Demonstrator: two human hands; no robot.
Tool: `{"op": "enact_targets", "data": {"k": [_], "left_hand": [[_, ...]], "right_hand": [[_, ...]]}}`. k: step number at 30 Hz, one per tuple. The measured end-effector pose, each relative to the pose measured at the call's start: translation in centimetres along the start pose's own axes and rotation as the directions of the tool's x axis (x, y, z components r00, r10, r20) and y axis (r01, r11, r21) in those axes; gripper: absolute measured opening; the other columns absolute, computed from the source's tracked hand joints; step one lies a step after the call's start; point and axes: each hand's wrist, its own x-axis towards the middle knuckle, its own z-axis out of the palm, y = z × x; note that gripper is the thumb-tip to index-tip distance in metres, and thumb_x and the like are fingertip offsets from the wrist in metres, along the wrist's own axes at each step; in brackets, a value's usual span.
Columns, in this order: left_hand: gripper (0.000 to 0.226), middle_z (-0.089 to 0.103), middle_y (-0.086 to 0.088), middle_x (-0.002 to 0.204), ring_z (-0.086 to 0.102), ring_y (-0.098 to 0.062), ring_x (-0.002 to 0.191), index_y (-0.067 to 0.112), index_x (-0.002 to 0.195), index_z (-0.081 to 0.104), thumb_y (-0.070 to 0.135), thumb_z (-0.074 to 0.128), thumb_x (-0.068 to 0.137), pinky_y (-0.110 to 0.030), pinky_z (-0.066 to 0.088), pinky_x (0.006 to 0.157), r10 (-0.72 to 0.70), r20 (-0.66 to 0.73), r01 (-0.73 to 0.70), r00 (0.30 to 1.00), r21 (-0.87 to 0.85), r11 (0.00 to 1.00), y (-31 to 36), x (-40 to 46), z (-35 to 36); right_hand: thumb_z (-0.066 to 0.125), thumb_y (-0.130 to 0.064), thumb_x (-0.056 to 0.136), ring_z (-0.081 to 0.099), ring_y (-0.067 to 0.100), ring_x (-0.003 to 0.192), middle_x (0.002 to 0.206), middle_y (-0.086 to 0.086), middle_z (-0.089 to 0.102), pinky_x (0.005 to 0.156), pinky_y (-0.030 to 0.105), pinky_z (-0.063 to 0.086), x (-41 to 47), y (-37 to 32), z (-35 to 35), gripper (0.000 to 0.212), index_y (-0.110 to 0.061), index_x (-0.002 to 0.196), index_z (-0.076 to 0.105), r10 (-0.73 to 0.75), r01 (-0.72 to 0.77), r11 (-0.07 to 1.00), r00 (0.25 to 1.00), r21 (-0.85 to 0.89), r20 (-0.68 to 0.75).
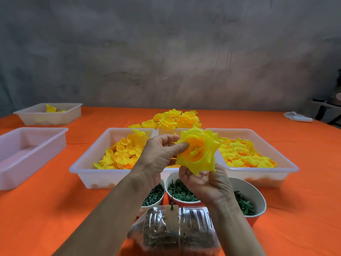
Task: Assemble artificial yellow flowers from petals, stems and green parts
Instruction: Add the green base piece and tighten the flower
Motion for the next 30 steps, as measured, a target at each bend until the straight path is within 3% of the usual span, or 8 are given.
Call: {"op": "enact_targets", "data": {"k": [3,8,11,13,20,25,27,30], "left_hand": [[0.032,0.068,-0.021,0.107,0.065,-0.032,0.096,0.004,0.108,0.066,0.011,0.073,0.077,-0.045,0.051,0.087,0.032,-0.037,-0.031,0.999,0.022,0.999,0.1,-0.1,-0.2],[0.015,0.071,0.004,0.067,0.064,-0.004,0.061,0.014,0.080,0.069,-0.002,0.069,0.078,-0.017,0.052,0.058,0.242,0.036,-0.244,0.970,0.059,0.968,1.0,-0.5,-0.5],[0.020,0.070,0.007,0.065,0.063,-0.002,0.061,0.018,0.078,0.069,-0.001,0.071,0.076,-0.015,0.051,0.057,0.277,0.049,-0.281,0.960,0.114,0.953,1.5,-0.6,-0.8],[0.017,0.071,0.003,0.069,0.065,-0.006,0.064,0.015,0.082,0.070,0.000,0.073,0.074,-0.017,0.053,0.058,0.238,0.084,-0.245,0.968,0.100,0.964,1.8,-0.5,-1.1],[0.027,0.071,0.002,0.069,0.065,-0.007,0.060,0.013,0.083,0.071,0.011,0.072,0.056,-0.020,0.052,0.051,0.024,0.111,-0.012,0.994,-0.112,0.994,2.8,0.2,-2.1],[0.031,0.070,0.005,0.066,0.064,-0.002,0.062,0.010,0.081,0.068,-0.019,0.062,0.071,-0.012,0.049,0.056,0.208,-0.027,-0.209,0.978,-0.133,0.969,3.2,0.1,-1.8],[0.030,0.071,0.007,0.071,0.063,-0.001,0.067,0.014,0.080,0.070,-0.015,0.064,0.074,-0.012,0.048,0.060,0.319,-0.062,-0.323,0.946,-0.056,0.945,3.3,-0.5,-2.0],[0.022,0.070,0.007,0.079,0.060,-0.005,0.074,0.025,0.075,0.073,0.003,0.074,0.074,-0.019,0.049,0.067,0.498,-0.028,-0.485,0.867,0.190,0.854,3.1,-1.9,-2.3]], "right_hand": [[0.087,-0.005,0.029,0.070,0.030,0.066,0.085,0.018,0.072,0.056,0.040,0.055,0.0,-0.1,-0.5,0.053,0.000,0.080,0.072,0.027,-0.022,0.998,0.997,-0.062,0.074],[0.065,-0.010,0.063,0.072,0.024,0.070,0.082,0.014,0.074,0.059,0.036,0.059,0.2,-0.2,-0.9,0.015,-0.006,0.070,0.077,0.043,0.015,0.937,0.987,-0.350,0.157],[0.094,-0.012,0.030,0.072,0.024,0.069,0.081,0.014,0.074,0.055,0.034,0.059,-0.1,-0.1,-0.4,0.046,-0.005,0.073,0.077,0.078,0.027,0.912,0.968,-0.409,0.238],[0.098,-0.017,0.014,0.072,0.024,0.069,0.081,0.015,0.074,0.056,0.036,0.059,-0.1,-0.2,-0.3,0.063,-0.006,0.072,0.078,0.099,0.016,0.902,0.965,-0.432,0.242],[0.099,-0.025,0.014,0.071,0.029,0.080,0.095,0.017,0.072,0.073,0.042,0.057,0.8,-0.6,-0.7,0.070,-0.009,0.080,0.078,0.118,0.009,0.892,0.961,-0.451,0.252],[0.091,-0.009,0.046,0.071,0.030,0.078,0.097,0.020,0.071,0.066,0.039,0.058,1.1,-0.3,-1.5,0.048,-0.004,0.091,0.075,0.109,-0.011,0.914,0.969,-0.405,0.220],[0.066,-0.003,0.068,0.070,0.030,0.079,0.099,0.020,0.070,0.066,0.038,0.058,1.2,-0.5,-1.7,0.026,-0.003,0.094,0.072,0.076,0.001,0.930,0.978,-0.367,0.195],[0.056,-0.004,0.069,0.069,0.028,0.074,0.092,0.019,0.071,0.063,0.034,0.057,1.4,-0.8,-1.7,0.023,-0.004,0.082,0.075,0.019,0.051,0.941,0.979,-0.333,0.205]]}}
